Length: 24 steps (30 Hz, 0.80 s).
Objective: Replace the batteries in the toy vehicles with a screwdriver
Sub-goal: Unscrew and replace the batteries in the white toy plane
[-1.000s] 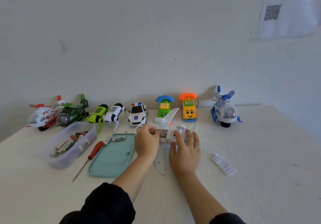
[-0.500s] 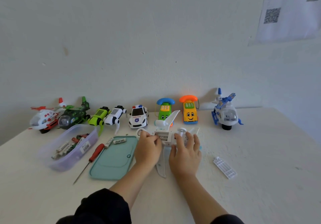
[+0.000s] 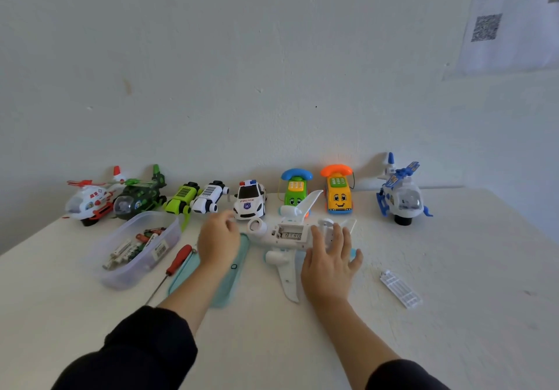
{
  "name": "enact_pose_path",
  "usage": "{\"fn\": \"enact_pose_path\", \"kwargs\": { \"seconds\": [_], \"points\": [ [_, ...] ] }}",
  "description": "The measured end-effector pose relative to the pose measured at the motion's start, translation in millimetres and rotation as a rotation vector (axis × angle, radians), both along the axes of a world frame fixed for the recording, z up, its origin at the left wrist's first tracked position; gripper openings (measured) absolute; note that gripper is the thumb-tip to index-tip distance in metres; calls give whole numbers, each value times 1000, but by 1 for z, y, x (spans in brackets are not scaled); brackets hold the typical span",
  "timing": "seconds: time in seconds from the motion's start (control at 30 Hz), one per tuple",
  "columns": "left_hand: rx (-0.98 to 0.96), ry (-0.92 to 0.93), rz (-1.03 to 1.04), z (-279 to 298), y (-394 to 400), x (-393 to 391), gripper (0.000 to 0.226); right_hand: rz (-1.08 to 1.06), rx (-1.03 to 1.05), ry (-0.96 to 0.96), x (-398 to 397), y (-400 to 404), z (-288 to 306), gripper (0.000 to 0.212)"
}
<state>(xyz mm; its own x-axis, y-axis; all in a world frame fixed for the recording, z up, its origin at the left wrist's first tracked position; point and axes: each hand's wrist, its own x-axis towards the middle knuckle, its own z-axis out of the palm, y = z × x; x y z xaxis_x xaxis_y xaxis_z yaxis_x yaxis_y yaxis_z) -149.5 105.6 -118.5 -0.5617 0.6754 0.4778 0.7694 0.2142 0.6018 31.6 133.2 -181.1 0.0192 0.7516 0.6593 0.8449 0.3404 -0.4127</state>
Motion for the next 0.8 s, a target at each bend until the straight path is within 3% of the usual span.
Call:
{"fn": "enact_pose_path", "kwargs": {
  "seconds": [0.1,0.17,0.23,0.33,0.4,0.53,0.6,0.73,0.8],
  "points": [
    [-442,100,19,-5,4,-43,39,-5,5,19,1,0,0,48],
    [-634,285,-50,-13,3,-53,38,-3,11,25,2,0,1,43],
    [-658,453,-71,-19,1,-55,32,9,5,38,1,0,1,46],
    [-603,492,-55,-23,3,-54,23,3,9,44,2,0,2,47],
    [-460,377,-45,-24,4,-52,16,10,16,50,2,1,3,47],
    [53,-99,-23,-4,5,-28,14,41,8,61,2,1,4,53],
    [195,-322,-57,10,7,-7,19,47,-4,61,3,1,5,64],
    [268,-622,-212,21,10,39,17,48,-17,62,2,-1,5,65],
    [172,-586,-323,20,11,53,22,55,-16,66,2,-1,5,64]
  ]
}}
